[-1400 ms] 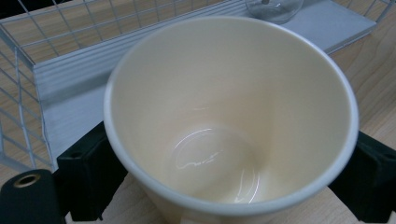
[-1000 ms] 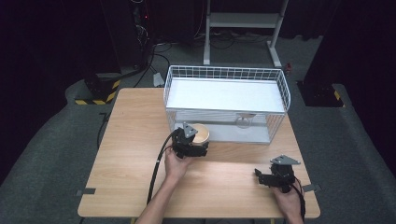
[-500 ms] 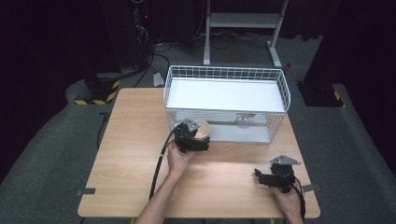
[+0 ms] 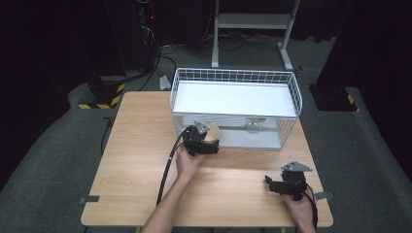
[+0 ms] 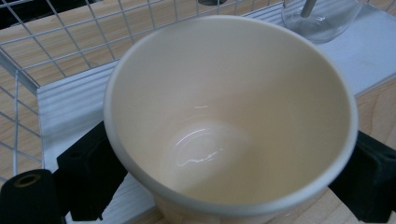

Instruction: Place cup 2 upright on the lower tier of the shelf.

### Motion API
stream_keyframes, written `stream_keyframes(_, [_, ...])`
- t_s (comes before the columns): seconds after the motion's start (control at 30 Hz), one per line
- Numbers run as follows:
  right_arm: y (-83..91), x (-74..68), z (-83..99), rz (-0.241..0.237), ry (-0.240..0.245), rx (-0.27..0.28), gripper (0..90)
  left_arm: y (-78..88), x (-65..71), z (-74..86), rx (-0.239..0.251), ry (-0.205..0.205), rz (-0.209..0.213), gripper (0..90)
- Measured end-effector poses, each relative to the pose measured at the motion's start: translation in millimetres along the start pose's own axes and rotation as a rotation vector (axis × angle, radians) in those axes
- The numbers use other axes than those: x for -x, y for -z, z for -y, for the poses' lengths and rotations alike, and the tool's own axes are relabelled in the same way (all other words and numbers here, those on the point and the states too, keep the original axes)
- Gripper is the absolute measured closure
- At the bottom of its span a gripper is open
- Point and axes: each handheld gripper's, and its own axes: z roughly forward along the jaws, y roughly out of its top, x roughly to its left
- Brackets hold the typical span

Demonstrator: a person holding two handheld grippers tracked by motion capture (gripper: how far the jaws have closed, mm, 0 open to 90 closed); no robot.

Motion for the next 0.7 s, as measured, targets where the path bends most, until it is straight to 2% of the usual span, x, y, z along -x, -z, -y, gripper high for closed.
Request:
stream_keyframes(0.27, [0.0, 0.0, 0.0, 0.0, 0.0, 0.0, 14.2, -4.2, -4.7, 0.3, 0.014, 0.026, 0.019, 9.5])
stream_keyframes(0.53, [0.0, 0.0, 0.0, 0.0, 0.001, 0.0, 14.2, -7.9, -5.9, -0.4, 0.028, 0.025, 0.01, 9.5])
stream_keyframes(0.7, [0.0, 0.0, 0.0, 0.0, 0.0, 0.0, 14.2, -11.7, -7.1, -4.9, 0.014, 0.017, -0.002, 9.5])
